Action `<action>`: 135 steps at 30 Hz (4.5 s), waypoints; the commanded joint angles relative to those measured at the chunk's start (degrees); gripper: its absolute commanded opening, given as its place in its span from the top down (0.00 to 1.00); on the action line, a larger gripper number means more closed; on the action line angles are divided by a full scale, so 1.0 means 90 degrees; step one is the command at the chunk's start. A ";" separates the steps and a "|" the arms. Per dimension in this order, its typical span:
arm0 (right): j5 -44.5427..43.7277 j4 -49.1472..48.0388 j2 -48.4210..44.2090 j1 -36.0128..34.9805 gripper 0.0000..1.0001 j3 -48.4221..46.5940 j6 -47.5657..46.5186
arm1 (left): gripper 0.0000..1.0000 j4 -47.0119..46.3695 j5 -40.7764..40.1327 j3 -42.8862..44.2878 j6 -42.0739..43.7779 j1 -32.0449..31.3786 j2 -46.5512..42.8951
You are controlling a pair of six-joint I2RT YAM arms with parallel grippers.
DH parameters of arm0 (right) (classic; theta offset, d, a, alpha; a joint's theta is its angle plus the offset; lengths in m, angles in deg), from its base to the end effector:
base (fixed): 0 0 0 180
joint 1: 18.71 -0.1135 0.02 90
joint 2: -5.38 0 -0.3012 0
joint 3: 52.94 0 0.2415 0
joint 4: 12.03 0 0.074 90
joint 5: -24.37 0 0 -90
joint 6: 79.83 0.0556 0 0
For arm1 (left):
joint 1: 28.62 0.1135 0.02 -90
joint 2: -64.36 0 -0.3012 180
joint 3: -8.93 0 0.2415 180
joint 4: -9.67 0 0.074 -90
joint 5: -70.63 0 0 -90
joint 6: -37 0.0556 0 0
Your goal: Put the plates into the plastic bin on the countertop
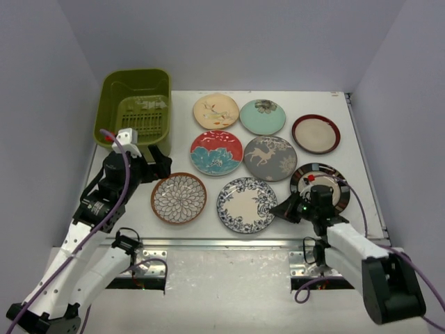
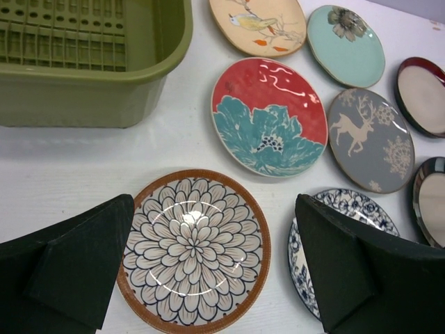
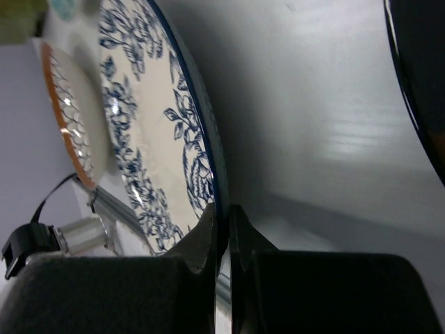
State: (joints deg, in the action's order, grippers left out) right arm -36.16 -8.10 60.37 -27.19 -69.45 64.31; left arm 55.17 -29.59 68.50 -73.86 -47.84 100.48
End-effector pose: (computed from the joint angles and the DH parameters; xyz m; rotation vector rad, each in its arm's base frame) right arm 0.1212 0.0457 0.1274 0.6908 2.3753 1.1152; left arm 0.1142 -0.0294 0.3388 -0.1459 1.9547 -0.2874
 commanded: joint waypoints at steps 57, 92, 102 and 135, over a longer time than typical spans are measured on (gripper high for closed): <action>0.0365 0.2106 -0.0841 0.0317 0.01 -0.3188 -0.0714 | 1.00 -0.1469 -0.0348 0.4059 -0.3519 0.2526 0.3658; 0.0030 0.1428 -0.0355 0.0239 0.01 -0.2661 -0.0830 | 0.70 -0.1815 -0.0647 0.6522 -0.3167 0.3334 0.9096; -0.0132 0.1871 -0.0032 0.0258 0.01 -0.2900 -0.1074 | 0.00 -0.0284 -0.1254 0.7472 -0.2821 0.3336 0.8938; -0.1624 -0.2208 0.2470 -0.1166 0.01 -0.2127 0.2055 | 0.00 -0.1481 0.2981 0.0046 -0.0575 0.2720 0.2022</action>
State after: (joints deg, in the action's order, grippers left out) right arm -46.17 -20.70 85.93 -37.61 -91.02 77.79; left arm 42.46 -3.19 73.53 -85.28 -21.66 120.75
